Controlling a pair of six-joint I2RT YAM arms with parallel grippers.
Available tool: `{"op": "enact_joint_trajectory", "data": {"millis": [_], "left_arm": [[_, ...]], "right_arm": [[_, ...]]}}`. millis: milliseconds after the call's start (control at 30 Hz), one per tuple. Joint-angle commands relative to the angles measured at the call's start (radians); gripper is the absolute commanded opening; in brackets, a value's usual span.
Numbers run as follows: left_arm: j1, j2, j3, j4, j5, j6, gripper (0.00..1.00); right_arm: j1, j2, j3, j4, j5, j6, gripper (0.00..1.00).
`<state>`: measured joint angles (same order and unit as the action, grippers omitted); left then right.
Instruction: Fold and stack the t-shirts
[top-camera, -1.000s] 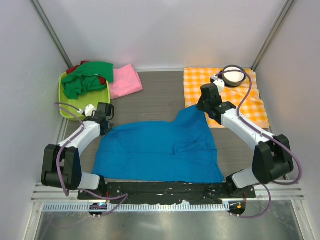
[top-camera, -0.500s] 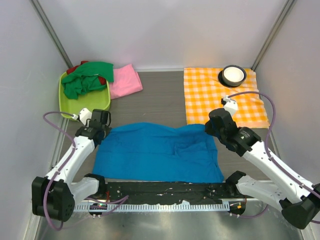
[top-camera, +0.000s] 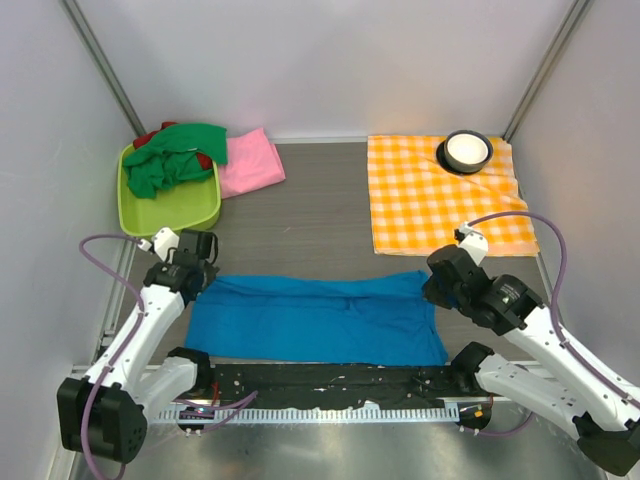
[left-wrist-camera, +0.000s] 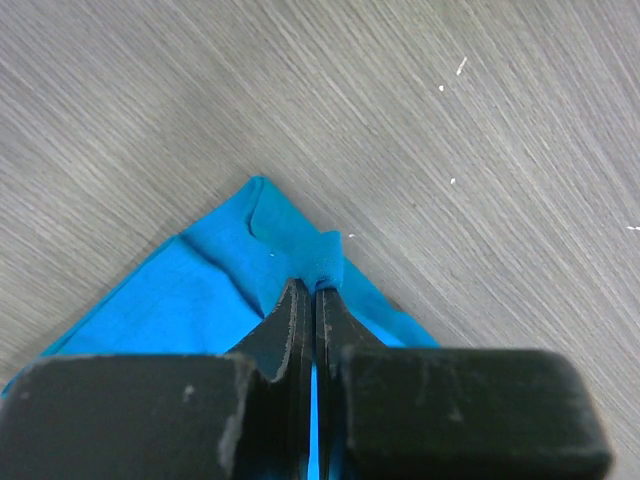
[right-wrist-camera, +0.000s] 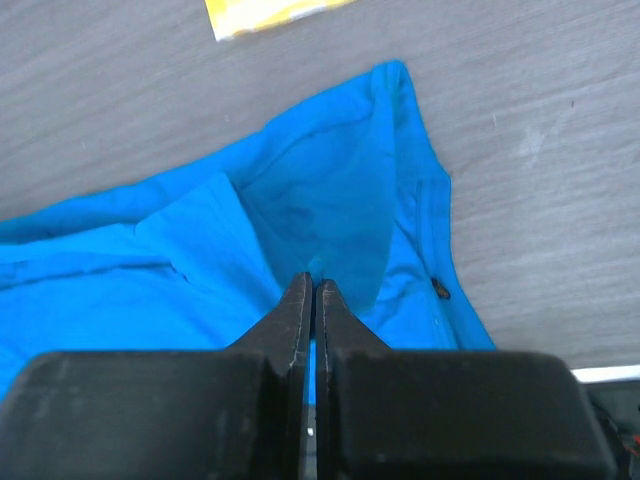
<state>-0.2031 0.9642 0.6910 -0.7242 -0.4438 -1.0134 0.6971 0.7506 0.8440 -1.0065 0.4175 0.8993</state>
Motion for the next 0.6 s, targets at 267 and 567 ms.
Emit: {"op": "enact_joint_trajectory", "data": {"millis": [267, 567], "left_arm": [[-0.004, -0.047, 0.002, -0.141, 0.002, -0.027, 0.0], [-0.004, -0.084, -0.018, -0.162, 0.025, -0.022, 0.11]], "right_arm": [[0.056, -0.01, -0.091, -0.178, -0.27, 0.003, 0.01], [0.201, 0.052, -0.091, -0.173, -0.385, -0.014, 0.01]]}}
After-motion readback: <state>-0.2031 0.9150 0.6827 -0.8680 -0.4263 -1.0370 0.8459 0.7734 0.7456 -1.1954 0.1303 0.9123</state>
